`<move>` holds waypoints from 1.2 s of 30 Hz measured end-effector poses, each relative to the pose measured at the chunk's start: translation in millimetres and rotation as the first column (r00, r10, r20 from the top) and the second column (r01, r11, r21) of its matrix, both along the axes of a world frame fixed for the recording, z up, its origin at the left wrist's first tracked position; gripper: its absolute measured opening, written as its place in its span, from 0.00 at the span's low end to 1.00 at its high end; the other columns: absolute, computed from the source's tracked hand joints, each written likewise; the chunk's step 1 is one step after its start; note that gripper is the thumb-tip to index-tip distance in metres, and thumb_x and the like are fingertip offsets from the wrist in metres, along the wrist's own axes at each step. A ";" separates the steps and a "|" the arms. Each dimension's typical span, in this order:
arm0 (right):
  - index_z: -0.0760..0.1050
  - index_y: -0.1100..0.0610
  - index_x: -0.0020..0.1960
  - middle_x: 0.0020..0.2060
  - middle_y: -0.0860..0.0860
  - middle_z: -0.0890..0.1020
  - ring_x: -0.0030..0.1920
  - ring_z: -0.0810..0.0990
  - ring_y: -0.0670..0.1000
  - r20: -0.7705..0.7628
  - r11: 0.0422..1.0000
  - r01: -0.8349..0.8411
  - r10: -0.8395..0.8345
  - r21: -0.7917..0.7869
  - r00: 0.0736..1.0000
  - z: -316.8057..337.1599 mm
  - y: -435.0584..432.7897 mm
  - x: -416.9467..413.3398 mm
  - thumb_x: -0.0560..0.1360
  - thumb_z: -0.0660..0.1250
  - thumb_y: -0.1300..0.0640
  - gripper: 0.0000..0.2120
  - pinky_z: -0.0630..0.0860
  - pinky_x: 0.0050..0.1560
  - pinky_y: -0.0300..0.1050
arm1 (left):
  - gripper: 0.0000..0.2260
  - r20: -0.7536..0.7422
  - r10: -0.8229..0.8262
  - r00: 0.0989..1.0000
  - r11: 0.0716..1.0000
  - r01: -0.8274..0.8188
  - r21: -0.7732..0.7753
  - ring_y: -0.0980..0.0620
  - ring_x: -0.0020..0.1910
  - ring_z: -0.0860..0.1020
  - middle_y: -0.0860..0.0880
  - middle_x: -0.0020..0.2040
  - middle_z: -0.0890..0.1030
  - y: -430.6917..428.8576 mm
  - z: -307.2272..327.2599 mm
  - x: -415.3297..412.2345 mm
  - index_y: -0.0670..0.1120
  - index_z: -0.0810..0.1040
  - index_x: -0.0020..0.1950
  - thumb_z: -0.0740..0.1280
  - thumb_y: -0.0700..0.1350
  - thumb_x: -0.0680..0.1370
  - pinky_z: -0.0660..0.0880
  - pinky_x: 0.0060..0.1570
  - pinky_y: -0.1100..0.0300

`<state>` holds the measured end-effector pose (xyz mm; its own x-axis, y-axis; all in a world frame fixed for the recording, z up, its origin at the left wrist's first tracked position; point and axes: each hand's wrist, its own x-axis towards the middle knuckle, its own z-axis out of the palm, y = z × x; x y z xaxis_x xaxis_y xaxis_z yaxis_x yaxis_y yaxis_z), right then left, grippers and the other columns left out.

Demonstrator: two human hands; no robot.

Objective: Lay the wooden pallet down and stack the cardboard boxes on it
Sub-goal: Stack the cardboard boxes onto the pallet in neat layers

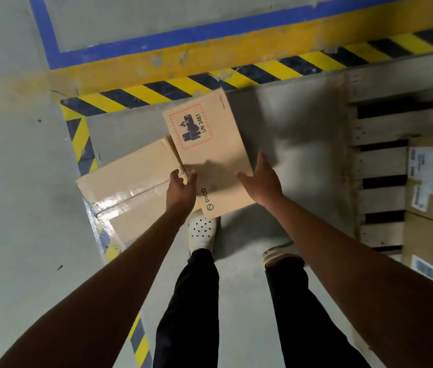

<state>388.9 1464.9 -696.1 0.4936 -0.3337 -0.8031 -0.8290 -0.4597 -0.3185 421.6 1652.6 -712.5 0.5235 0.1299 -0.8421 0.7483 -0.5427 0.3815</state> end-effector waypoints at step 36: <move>0.70 0.49 0.72 0.69 0.57 0.76 0.69 0.73 0.63 -0.173 -0.058 0.716 -0.981 0.696 0.089 334.8 -92.8 -165.7 0.82 0.48 0.33 0.29 0.66 0.71 0.66 | 0.20 0.168 -0.139 0.976 0.865 0.203 -0.459 0.54 0.32 0.72 0.52 0.33 0.75 -164.5 332.1 -60.3 0.48 0.74 0.43 0.51 0.57 0.85 0.68 0.28 0.63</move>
